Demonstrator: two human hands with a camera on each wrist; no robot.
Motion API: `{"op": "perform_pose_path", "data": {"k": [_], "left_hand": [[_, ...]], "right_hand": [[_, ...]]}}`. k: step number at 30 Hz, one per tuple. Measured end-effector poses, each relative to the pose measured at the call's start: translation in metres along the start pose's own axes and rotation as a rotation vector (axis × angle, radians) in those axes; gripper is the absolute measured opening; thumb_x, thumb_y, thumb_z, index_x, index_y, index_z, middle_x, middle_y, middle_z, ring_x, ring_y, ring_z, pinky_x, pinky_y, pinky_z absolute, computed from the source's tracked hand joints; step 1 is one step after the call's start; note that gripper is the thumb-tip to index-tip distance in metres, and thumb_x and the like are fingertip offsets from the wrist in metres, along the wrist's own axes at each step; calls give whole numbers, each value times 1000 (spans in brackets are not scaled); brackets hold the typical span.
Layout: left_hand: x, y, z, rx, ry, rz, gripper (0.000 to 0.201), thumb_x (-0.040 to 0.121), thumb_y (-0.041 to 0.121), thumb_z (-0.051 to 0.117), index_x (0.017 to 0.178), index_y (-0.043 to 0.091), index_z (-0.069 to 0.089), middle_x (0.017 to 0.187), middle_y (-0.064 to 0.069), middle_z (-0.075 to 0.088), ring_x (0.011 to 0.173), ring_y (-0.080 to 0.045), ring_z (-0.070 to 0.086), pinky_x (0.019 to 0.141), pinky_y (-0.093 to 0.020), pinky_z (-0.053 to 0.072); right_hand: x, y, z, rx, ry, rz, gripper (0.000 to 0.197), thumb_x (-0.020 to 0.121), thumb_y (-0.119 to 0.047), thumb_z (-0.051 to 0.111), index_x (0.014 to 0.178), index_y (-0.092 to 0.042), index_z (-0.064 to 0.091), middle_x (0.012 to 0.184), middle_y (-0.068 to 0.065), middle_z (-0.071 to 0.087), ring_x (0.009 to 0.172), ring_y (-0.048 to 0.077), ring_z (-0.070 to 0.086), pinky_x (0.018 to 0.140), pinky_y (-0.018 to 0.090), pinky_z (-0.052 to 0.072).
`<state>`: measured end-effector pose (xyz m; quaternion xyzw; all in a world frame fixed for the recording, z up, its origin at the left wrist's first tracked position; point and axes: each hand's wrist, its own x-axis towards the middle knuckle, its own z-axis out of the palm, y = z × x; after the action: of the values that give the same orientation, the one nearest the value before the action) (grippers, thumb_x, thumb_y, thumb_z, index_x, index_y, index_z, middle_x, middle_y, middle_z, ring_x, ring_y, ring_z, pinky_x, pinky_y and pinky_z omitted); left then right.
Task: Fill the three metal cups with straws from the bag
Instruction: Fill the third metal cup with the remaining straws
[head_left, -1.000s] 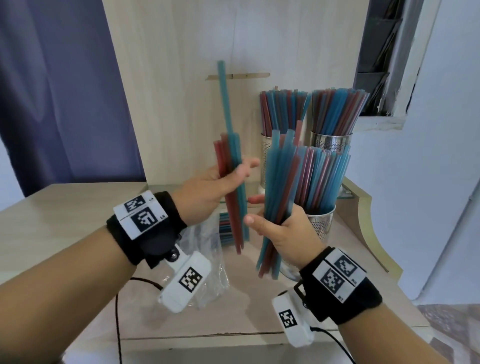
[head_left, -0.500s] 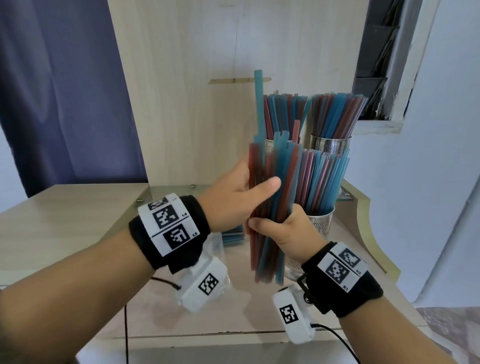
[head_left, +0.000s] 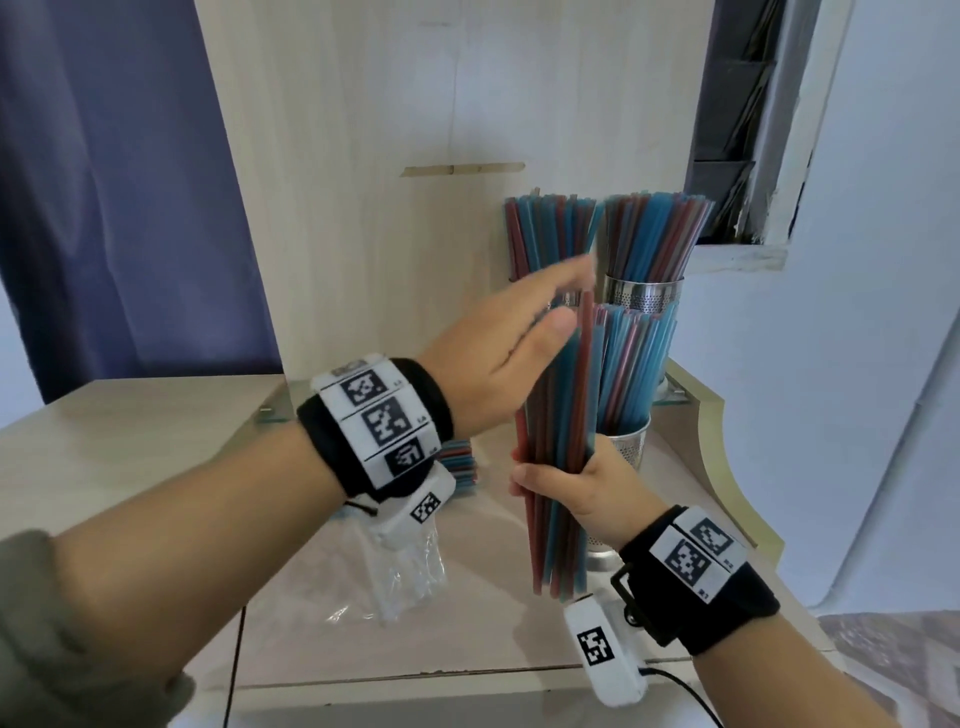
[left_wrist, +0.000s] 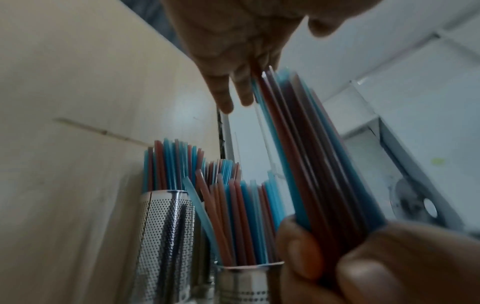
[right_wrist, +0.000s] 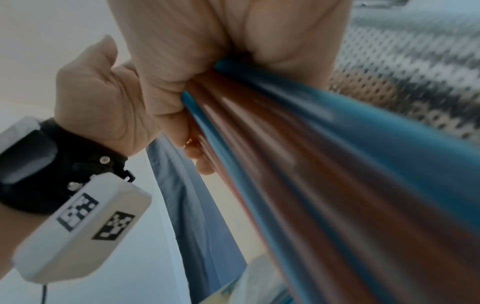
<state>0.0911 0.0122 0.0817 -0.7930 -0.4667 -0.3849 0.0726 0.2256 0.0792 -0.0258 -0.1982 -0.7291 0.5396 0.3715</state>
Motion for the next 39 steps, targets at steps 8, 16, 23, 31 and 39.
{"op": "perform_pose_path", "data": {"k": [8, 16, 23, 31, 39], "left_hand": [[-19, -42, 37, -185, 70, -279, 66, 90, 53, 42, 147, 22, 31, 141, 7, 48, 130, 3, 41, 110, -34, 37], [-15, -58, 100, -215, -102, -536, 146, 56, 56, 86, 149, 25, -21, 161, 6, 7, 137, 1, 16, 117, -32, 18], [-15, -53, 125, -340, -72, -510, 132, 62, 36, 89, 148, 41, -12, 140, 19, 41, 124, 5, 41, 94, 2, 31], [-27, -49, 137, -181, -21, -579, 134, 67, 48, 82, 150, 24, -20, 148, 2, 43, 127, -12, 48, 99, -18, 38], [-26, -47, 138, -195, -5, -593, 127, 72, 38, 81, 150, 28, -18, 143, 5, 47, 117, -3, 47, 90, -5, 32]], "right_hand": [[-1, -39, -55, 33, 205, -118, 6, 75, -18, 78, 78, -22, 74, 74, 5, 72, 75, 21, 70, 79, 36, 55], [41, -108, -98, 348, 319, -279, 10, 90, -2, 62, 87, -12, 64, 70, 3, 65, 72, 19, 65, 72, 37, 56], [63, -65, -83, 69, 276, -164, 8, 81, -13, 75, 79, -21, 73, 83, 7, 73, 88, 26, 71, 90, 45, 55], [57, -21, -50, -279, 313, -37, 21, 78, -18, 78, 96, -11, 72, 80, -3, 72, 67, -2, 65, 61, 10, 48], [55, -16, -37, -234, 460, -228, 78, 72, -19, 84, 135, -25, 39, 113, -5, 63, 102, 7, 65, 88, 27, 55]]}}
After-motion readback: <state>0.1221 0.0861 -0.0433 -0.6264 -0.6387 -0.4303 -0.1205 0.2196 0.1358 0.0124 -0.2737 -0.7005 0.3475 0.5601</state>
